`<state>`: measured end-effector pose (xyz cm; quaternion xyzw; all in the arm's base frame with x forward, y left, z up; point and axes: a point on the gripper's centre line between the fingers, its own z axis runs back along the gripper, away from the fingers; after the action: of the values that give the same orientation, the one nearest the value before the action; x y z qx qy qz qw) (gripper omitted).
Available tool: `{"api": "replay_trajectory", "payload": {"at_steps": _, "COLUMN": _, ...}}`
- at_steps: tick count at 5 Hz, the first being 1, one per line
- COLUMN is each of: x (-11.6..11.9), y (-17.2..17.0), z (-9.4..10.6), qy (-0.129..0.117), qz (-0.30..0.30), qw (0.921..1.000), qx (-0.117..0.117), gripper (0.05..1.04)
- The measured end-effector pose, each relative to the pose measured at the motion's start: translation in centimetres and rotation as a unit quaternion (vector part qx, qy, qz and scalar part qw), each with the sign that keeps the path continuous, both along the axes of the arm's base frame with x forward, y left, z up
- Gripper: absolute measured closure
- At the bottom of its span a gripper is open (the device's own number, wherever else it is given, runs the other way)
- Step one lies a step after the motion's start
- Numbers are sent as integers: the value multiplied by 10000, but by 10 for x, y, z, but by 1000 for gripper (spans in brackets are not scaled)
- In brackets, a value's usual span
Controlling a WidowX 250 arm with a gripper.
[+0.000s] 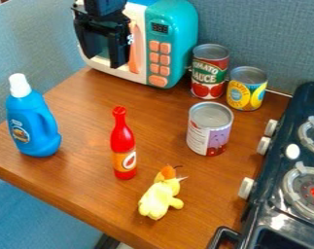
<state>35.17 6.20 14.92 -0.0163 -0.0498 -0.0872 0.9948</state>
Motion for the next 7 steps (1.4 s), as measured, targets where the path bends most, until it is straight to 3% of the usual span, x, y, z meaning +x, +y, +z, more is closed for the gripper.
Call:
{"api": "replay_trajectory", "payload": {"at_steps": 1, "x": -2, "y": 0, "z": -13, "qy": 176, "qz": 31, "qw": 9998, "qx": -30, "gripper": 79}}
{"api": "replay_trajectory", "payload": {"at_steps": 2, "x": 1, "y": -14, "z": -23, "qy": 90, "qz": 87, "qw": 9999, "qx": -62, "gripper": 79}}
{"api": "replay_trajectory", "payload": {"at_steps": 3, "x": 6, "y": -42, "z": -25, "qy": 15, "qz": -337, "qw": 9994, "qx": -95, "gripper": 79}}
{"api": "replay_trajectory", "payload": {"at_steps": 5, "x": 19, "y": -92, "z": -13, "qy": -304, "qz": -926, "qw": 9952, "qx": -98, "gripper": 79}}
{"api": "replay_trajectory", "payload": {"at_steps": 7, "x": 26, "y": -168, "z": -23, "qy": -259, "qz": -1447, "qw": 9889, "qx": 226, "gripper": 79}}
